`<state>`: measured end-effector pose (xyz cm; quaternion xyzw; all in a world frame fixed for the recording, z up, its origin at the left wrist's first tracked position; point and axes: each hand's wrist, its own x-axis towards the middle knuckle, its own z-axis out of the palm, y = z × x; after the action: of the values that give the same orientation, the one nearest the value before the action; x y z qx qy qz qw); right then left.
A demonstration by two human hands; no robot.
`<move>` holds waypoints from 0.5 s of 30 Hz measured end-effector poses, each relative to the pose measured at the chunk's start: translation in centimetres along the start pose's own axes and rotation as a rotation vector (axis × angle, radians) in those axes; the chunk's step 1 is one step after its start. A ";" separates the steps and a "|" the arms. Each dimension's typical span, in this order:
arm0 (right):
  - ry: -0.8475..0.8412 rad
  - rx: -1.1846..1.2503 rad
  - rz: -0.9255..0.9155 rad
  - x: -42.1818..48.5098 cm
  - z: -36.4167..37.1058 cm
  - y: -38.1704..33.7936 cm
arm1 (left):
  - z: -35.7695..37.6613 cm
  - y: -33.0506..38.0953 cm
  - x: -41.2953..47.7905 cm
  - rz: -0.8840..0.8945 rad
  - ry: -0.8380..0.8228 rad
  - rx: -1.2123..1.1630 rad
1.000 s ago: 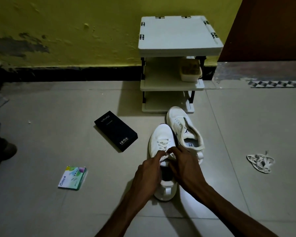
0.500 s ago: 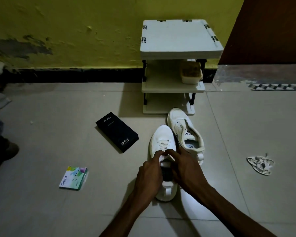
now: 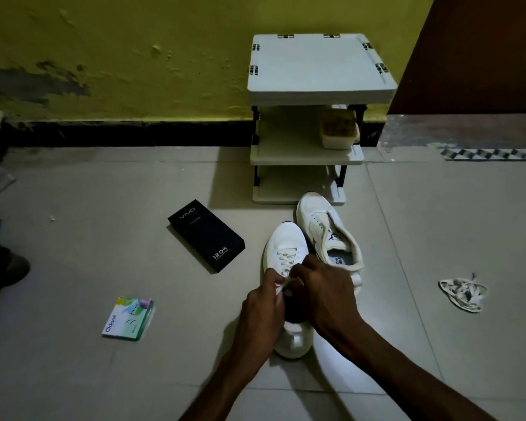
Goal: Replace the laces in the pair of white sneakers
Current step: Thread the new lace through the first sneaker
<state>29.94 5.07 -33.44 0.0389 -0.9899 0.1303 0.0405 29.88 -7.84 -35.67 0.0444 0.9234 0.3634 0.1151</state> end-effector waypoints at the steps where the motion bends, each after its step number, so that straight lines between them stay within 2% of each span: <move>1: -0.060 -0.016 -0.006 0.1 0.2 -0.2 | 0.0 -0.1 0.0 0.003 -0.002 0.001; 3: -0.134 -0.015 -0.014 0.4 0.3 -0.5 | 0.1 -0.2 0.0 0.000 -0.002 0.001; 6: -0.149 -0.035 0.016 1.4 -0.4 -0.9 | 0.4 -0.3 0.1 -0.006 0.005 -0.008; 12: -0.359 -0.098 0.082 4.0 -2.0 -0.8 | 0.5 -0.1 -0.2 0.003 0.031 0.016; 15: -0.463 -0.157 0.014 4.4 -2.2 -1.0 | 0.4 0.0 -0.3 -0.005 0.038 0.007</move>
<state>25.82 4.45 -30.64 0.0574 -0.9801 0.0409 -0.1854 30.23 -7.62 -35.89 0.0358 0.9267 0.3609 0.0985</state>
